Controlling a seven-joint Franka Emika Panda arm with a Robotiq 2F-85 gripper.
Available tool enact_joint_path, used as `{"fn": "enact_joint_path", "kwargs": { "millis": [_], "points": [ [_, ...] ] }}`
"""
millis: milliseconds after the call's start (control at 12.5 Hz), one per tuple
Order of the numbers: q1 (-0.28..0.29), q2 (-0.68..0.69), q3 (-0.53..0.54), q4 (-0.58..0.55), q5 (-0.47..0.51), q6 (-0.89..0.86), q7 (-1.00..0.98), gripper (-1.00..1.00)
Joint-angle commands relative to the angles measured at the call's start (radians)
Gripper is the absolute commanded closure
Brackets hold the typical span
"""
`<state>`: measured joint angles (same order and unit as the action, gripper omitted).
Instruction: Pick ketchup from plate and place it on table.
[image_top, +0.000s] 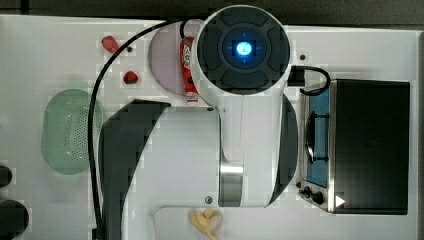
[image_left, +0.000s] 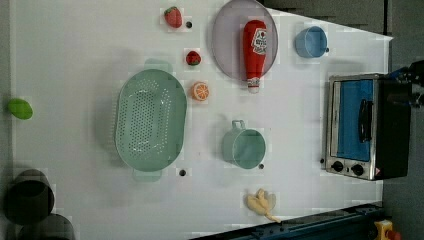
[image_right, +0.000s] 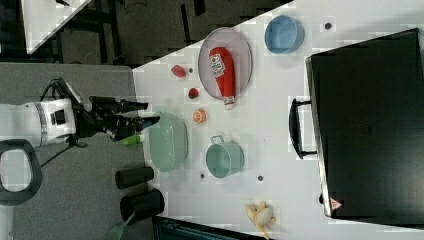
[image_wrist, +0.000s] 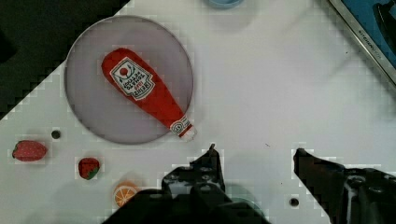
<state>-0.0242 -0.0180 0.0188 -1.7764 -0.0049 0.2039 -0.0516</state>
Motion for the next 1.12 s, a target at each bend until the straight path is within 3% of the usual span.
{"fn": "enact_joint_path", "kwargs": {
  "millis": [80,240,720,1120],
  "points": [
    [-0.105,-0.193,0.048,-0.043,0.017,-0.203,0.056,-0.6],
    [-0.103,-0.185,0.055,-0.049,0.017,-0.199,0.055,-1.0],
    [-0.085,-0.054,0.109,-0.052,0.017,-0.151,0.02,-1.0],
    [-0.07,0.13,0.136,-0.052,0.017,0.023,-0.155,-1.0]
  ]
}}
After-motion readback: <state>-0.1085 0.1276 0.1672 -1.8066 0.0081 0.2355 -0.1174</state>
